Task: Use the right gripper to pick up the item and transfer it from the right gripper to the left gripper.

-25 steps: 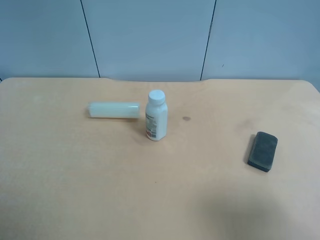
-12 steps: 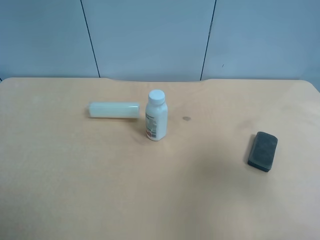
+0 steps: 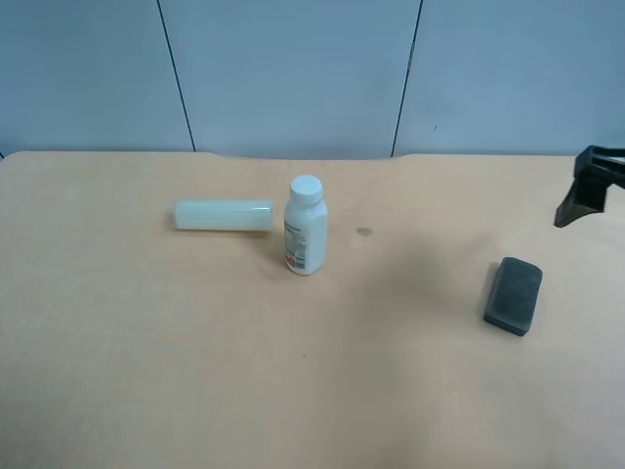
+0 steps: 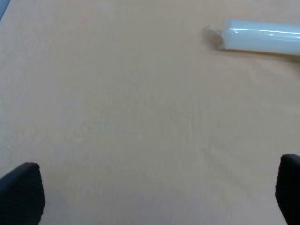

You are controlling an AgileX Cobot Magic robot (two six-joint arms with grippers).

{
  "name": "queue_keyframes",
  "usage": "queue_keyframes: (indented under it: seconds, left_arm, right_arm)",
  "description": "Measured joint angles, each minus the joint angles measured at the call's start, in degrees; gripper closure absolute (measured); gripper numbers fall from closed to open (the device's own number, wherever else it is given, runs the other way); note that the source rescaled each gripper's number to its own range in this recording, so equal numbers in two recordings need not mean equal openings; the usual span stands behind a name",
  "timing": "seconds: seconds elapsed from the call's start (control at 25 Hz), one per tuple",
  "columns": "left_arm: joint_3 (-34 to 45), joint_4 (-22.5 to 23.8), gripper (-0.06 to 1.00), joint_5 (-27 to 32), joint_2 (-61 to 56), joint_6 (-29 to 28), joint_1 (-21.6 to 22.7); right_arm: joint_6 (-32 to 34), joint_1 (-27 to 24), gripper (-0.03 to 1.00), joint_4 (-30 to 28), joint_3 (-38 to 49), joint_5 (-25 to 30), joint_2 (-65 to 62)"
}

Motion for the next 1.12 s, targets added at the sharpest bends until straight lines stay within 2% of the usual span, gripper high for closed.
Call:
queue_keyframes:
  seconds: [0.28,0.68,1.12]
  left_arm:
    - [0.00,0.00,-0.06,0.00,0.00,0.00,0.00]
    - [0.00,0.00,-0.06,0.00,0.00,0.00,0.00]
    - [0.00,0.00,-0.06,0.00,0.00,0.00,0.00]
  right_arm:
    - [0.18,0.00,-0.03,4.29,0.00,-7.42,13.74]
    - [0.18,0.00,-0.03,5.81,-0.04,-10.39,27.17]
    - [0.18,0.00,-0.03,5.29,-0.04,-13.51,32.53]
